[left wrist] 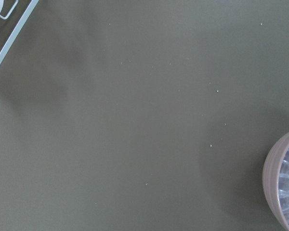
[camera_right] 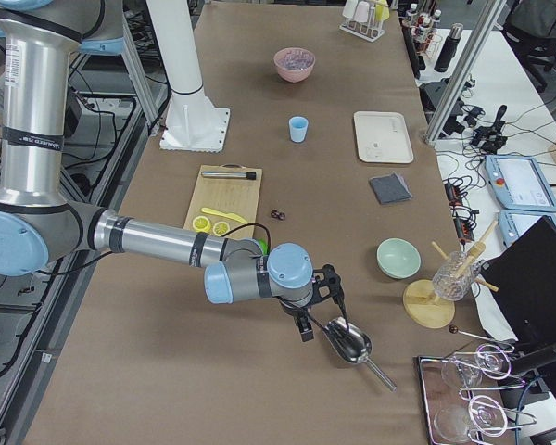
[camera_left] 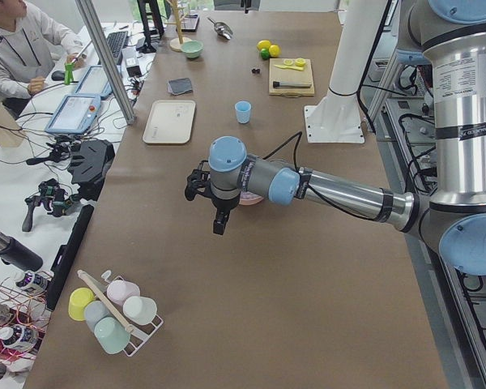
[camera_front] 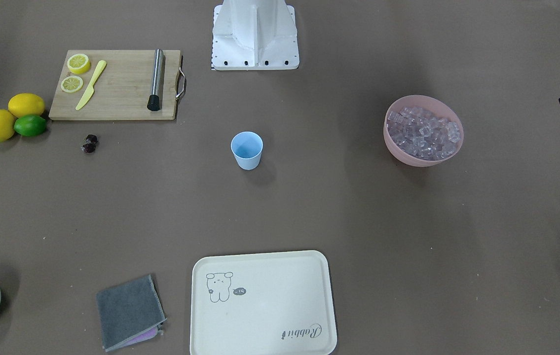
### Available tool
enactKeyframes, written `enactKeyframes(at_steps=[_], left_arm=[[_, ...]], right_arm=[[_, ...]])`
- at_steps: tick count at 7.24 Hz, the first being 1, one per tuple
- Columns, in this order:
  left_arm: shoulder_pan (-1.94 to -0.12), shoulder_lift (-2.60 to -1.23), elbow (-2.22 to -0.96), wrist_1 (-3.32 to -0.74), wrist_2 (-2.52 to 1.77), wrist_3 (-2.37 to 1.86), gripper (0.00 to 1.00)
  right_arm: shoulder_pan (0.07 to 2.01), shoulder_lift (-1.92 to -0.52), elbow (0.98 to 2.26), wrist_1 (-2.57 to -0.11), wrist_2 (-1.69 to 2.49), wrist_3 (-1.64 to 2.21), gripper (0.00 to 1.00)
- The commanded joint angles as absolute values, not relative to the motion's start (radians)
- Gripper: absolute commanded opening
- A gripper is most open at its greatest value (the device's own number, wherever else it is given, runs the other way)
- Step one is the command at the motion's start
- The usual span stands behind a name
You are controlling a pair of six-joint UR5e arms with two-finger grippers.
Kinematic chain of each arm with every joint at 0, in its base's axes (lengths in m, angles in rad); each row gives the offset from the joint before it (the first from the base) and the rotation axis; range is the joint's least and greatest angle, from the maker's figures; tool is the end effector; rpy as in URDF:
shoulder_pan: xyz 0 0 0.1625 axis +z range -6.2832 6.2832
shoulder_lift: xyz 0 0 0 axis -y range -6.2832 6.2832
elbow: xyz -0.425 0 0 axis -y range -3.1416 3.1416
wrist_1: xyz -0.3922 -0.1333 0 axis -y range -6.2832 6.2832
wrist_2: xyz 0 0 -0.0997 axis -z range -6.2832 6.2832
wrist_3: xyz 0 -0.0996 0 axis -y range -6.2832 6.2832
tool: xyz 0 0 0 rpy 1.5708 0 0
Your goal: Put ice and cherries in cup
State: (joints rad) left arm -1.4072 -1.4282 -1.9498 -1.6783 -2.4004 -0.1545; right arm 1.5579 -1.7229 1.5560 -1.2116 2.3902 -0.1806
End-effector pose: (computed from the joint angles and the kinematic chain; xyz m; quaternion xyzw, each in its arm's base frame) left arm 0.0122 -0.4413 0.5210 0.0917 0.4169 0.0731 0.9014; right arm 0.0549 -0.4340 0.6954 0.1210 -0.3877 -0.1263 0.9050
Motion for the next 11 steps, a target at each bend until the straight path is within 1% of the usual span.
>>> enactKeyframes(at_steps=[1,3,7,8,10,11], left_arm=[[-1.370,-1.430,-1.942,-1.718,-2.393,-0.150,0.97],[-1.367,-1.427,-1.921,-1.732,-2.395,-0.155,0.97],[-1.364,-1.436,-1.928,-1.756,-2.396,-0.159,0.98],[-1.333,-1.446,-1.942,-1.784,-2.379,-0.156,0.97],[-1.199,-1.453,-1.959,-1.931,-2.236,-0.188,0.97],[-1.159,-1.454,-1.989,-1.957,-2.233,-0.198,0.97]], right_arm=[[1.552,-1.723,1.555,-1.210,2.416,-0.184,1.00],[1.549,-1.723,1.554,-1.183,2.425,-0.181,1.00],[1.525,-1.720,1.555,-1.178,2.421,-0.183,1.00],[1.523,-1.720,1.557,-1.178,2.422,-0.180,1.00],[1.520,-1.720,1.557,-1.178,2.425,-0.178,1.00],[1.520,-1.720,1.559,-1.178,2.427,-0.176,1.00]])
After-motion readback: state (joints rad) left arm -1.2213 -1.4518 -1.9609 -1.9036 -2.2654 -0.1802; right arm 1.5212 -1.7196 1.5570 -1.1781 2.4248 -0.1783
